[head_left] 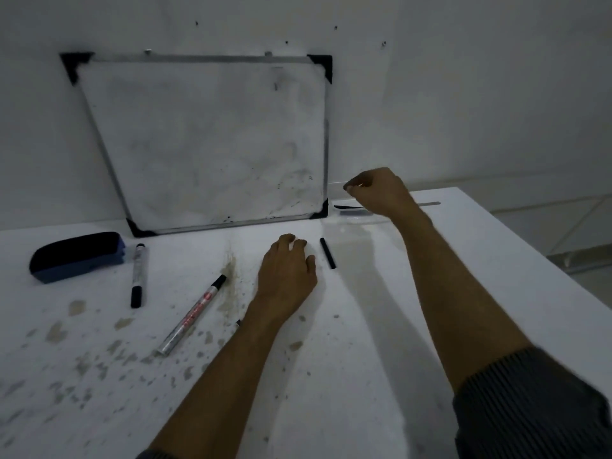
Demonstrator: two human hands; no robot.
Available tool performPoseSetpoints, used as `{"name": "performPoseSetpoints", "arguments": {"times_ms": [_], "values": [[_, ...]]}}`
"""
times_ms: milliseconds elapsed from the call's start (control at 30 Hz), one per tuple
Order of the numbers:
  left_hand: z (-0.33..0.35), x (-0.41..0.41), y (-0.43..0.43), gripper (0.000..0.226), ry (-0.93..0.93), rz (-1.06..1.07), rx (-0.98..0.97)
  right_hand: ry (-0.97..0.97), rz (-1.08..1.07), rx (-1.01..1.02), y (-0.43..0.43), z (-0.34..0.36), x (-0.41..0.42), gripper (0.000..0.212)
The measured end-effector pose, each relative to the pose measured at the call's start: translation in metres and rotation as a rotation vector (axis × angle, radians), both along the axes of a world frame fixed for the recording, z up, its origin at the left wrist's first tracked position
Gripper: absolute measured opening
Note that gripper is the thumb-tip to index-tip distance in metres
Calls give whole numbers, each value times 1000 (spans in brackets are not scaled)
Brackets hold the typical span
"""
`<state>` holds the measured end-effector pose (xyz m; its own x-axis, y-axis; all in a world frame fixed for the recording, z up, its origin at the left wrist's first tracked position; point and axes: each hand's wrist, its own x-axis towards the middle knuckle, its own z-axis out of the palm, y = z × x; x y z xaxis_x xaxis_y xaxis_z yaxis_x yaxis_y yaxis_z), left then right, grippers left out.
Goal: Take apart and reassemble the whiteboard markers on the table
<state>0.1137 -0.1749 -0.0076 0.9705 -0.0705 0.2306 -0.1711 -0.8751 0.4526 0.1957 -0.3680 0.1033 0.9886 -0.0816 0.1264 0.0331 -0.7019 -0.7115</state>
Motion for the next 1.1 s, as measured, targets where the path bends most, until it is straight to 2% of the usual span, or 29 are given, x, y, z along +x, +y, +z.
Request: {"name": "performPoseSetpoints", "arguments": {"times_ms": [100, 200, 267, 367, 533, 600, 733, 800, 900, 1033, 1100], "values": [[13, -3, 4, 46, 51, -26, 18, -71, -27, 136, 21, -20, -57, 22], [32, -3, 18, 47, 93, -58, -9, -109, -166, 129, 43, -56, -95, 21], [46, -9, 33, 47, 86, -58, -49, -82, -251, 90, 54, -77, -104, 29], [62, -36, 58, 49, -19, -47, -86, -7, -272, -13, 66, -93, -108, 44], [62, -90, 103, 43, -178, -31, -157, -62, -342, -138, 81, -93, -114, 28], [52, -110, 118, 43, -207, -3, -144, -66, -354, -55, 86, -93, -117, 24], [21, -141, 145, 53, -241, 121, -60, -58, -222, 374, 104, -90, -137, 19], [6, -151, 156, 57, -224, 202, -60, -58, -145, 500, 114, -89, -156, 20], [-2, -155, 161, 61, -139, 264, -87, -103, -98, 488, 125, -97, -179, 21], [-5, -151, 163, 29, -195, 257, -50, -106, -38, 472, 133, -99, -190, 20], [-5, -150, 165, 20, -207, 263, -72, -114, -18, 437, 136, -96, -194, 19]]}}
